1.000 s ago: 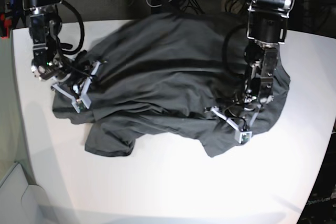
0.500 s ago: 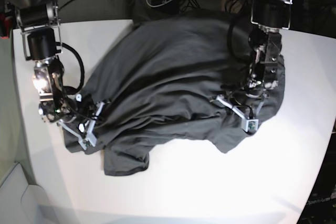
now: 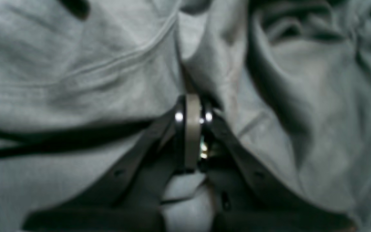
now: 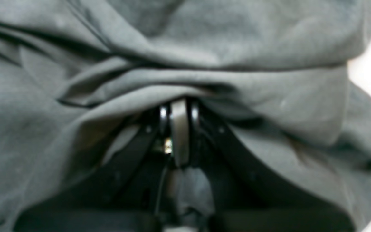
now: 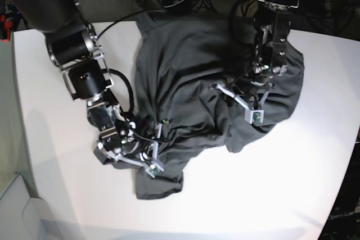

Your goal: Layout the t-shirt on the table in an organized manner, then fold the t-shirt properly

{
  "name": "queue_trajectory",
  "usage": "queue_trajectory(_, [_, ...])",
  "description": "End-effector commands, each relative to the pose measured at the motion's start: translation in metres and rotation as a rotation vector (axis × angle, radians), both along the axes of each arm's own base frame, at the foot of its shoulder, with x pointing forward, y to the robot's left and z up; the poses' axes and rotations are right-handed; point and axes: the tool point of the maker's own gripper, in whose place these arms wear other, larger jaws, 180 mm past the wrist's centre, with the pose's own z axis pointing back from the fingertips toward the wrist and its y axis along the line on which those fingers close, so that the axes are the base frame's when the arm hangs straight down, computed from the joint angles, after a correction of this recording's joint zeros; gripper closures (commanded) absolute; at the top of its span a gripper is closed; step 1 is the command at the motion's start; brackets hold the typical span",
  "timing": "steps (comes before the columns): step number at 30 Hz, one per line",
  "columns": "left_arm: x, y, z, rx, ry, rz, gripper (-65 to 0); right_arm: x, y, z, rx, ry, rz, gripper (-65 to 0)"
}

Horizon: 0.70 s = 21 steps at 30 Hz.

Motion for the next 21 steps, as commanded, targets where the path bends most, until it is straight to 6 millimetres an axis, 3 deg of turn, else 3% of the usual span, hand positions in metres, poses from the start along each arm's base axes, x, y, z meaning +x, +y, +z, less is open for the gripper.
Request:
queue_trajectory(1, [-0.009, 0.013, -0.006, 0.025, 0.071, 0.021, -0.3, 0.024, 0.002, 0.029, 0.013, -0.074, 0.004, -0.3])
queue_trajectory(6, [0.014, 0.030, 0.026, 0.005, 0.025, 0.077, -0.3, 0.036, -0.006, 0.044, 0.016, -0.103, -0.016, -0.2])
queue_trajectory(9, [0.023, 0.037, 0.039, 0.002, 0.019, 0.091, -0.3, 0.043, -0.030, 0.060, 0.018, -0.140, -0.066, -0.2])
queue_trajectory(12, [0.031, 0.043, 0.051, 0.002, -0.003, 0.102, -0.3, 0.032, -0.043, 0.068, -0.005, -0.162, -0.081, -0.3])
queue_trajectory(16, [0.038, 0.048, 0.070, 0.004, -0.055, 0.115, -0.3, 0.008, -0.043, 0.079, -0.039, -0.193, -0.058, -0.3])
queue_trajectory(21, [0.047, 0.054, 0.085, 0.007, -0.096, 0.130, -0.3, -0.043, -0.020, 0.088, -0.042, -0.209, -0.012, 0.0])
